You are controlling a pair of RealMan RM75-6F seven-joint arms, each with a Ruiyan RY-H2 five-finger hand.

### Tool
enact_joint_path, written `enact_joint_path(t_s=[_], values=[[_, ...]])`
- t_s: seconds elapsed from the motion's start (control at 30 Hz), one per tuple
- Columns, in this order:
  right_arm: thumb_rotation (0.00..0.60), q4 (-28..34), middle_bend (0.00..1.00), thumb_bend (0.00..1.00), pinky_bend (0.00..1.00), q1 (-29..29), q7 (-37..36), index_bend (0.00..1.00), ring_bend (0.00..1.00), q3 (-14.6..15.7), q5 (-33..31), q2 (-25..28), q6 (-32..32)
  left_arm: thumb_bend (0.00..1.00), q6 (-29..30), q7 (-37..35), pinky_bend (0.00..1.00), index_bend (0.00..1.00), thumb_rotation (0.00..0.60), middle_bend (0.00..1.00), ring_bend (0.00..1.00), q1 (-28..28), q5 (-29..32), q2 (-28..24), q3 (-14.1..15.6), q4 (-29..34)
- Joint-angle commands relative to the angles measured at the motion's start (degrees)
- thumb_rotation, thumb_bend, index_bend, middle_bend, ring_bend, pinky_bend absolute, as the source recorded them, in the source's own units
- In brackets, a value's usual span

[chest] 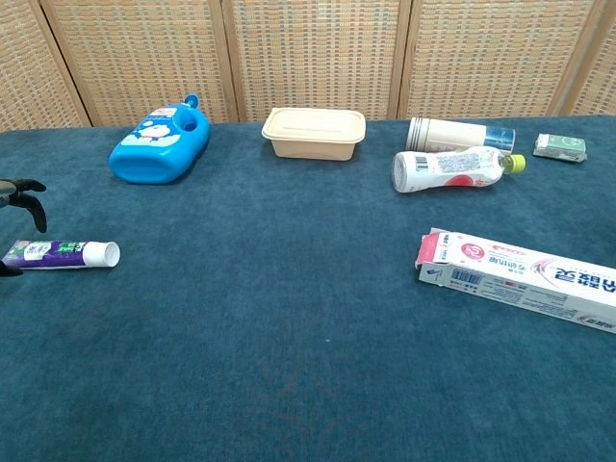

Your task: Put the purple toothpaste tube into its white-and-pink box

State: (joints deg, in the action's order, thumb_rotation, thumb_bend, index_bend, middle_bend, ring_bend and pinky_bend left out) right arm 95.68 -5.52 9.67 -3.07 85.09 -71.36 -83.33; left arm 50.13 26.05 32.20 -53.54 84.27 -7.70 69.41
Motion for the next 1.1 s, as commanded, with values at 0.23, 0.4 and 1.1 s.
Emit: enact_joint_path(t_s=[0.23, 0.4, 1.1], values=[[0.600, -0.11, 0.00, 0.24, 0.00, 0.11, -0.44, 0.00, 0.00, -0.11, 0.28, -0.02, -0.46, 0.22, 0.39, 0.46, 0.00, 0.34, 0.600, 0.00, 0.00, 0.61, -0.11, 1.08, 0.28, -1.24], [0.600, -0.23, 0.00, 0.24, 0.00, 0.17, -0.73, 0.00, 0.00, -0.15, 0.40, -0.07, -0.67, 0.22, 0.16, 0.79, 0.00, 0.34, 0.600, 0.00, 0.00, 0.94, 0.14, 1.77, 0.46, -1.84], [0.600, -0.78, 0.00, 0.24, 0.00, 0.27, -1.61, 0.00, 0.00, -0.29, 1.02, -0.28, -1.31, 0.22, 0.70, -0.53, 0.00, 0.42, 0.600, 0.00, 0.00, 1.31, -1.01, 3.63, 0.85, -4.18]])
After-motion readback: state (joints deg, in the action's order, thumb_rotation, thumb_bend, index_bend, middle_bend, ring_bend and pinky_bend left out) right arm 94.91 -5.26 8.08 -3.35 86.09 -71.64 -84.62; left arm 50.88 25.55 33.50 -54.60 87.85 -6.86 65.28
